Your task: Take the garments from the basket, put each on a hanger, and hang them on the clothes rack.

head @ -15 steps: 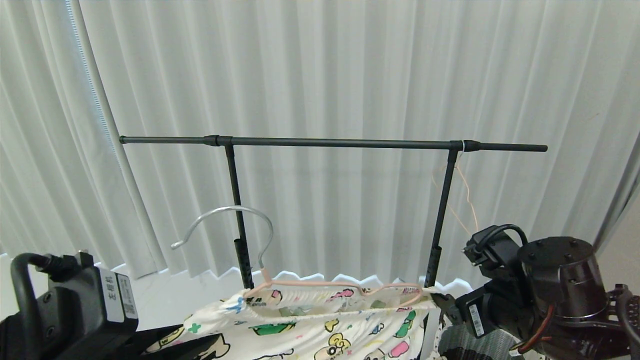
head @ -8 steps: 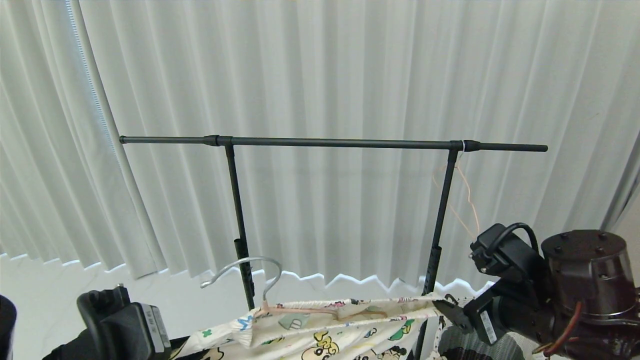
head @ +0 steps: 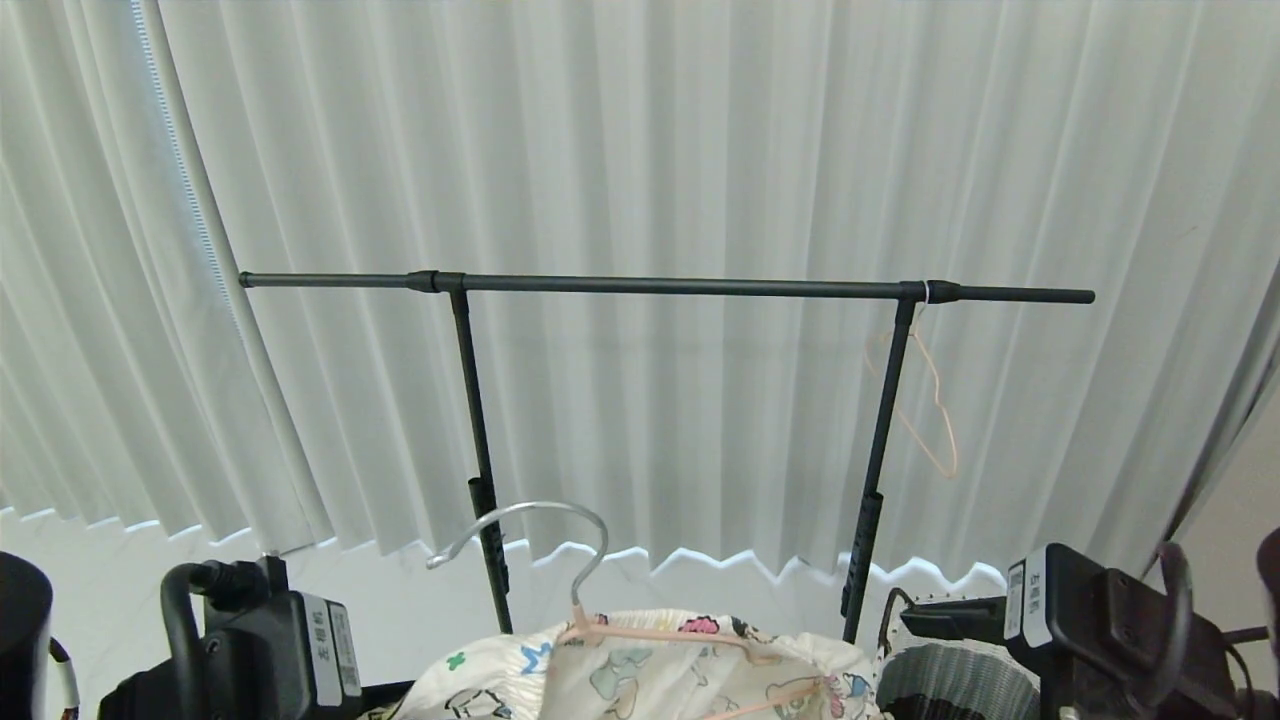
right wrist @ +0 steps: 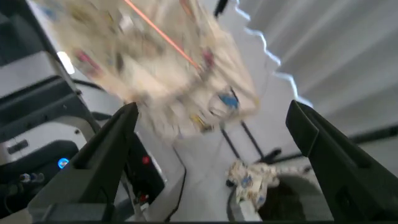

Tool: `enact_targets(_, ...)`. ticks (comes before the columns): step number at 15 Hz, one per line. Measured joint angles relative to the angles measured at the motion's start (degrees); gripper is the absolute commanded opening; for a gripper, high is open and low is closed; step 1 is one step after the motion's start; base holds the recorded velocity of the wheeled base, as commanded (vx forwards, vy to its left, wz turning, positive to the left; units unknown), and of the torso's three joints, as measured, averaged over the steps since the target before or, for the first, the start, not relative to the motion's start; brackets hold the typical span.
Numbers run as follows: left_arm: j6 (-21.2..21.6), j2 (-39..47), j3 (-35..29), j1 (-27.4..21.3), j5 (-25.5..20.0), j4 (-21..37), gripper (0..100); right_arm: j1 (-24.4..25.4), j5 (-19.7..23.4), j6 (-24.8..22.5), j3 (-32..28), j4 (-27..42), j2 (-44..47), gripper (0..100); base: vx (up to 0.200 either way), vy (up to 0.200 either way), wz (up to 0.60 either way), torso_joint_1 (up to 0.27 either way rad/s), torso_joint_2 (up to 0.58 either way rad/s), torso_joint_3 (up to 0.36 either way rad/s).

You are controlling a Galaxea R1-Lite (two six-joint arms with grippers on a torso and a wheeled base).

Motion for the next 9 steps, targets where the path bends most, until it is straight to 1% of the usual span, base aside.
enact_targets(2, 0.07, -0.02, 0.0, -2.91, -0.18, -0.07, 0, 0.41, 1.93, -2.46, -2.65, 0.05, 1.22, 100, 0.0, 0.0, 0.0, 0.0, 0.0, 0.0)
enact_targets(4, 0.22, 0.06, 0.02, -6.31, -0.18, -0.07, 0, 0.72, 5.06, -7.11, -4.68, 0.05, 3.32, 100, 0.0, 0.0, 0.0, 0.0, 0.0, 0.0)
enact_targets(5, 0.32, 0.22, 0.05, -7.85, -0.22, -0.09, 0, 1.16, 6.42, -8.69, -5.6, 0.02, 4.61, 100, 0.0, 0.0, 0.0, 0.0, 0.0, 0.0)
enact_targets(7, 0.51, 0.59, 0.05, -9.23, -0.21, -0.52, 0, 2.95, 7.59, -9.5, -6.85, 0.05, 7.12, 100, 0.0, 0.0, 0.0, 0.0, 0.0, 0.0)
enact_targets(9, 0.62, 0.85, 0.02, -9.69, -0.13, -2.18, 0, 4.74, 8.42, -9.59, -7.46, 0.02, 9.33, 100, 0.0, 0.0, 0.0, 0.0, 0.0, 0.0)
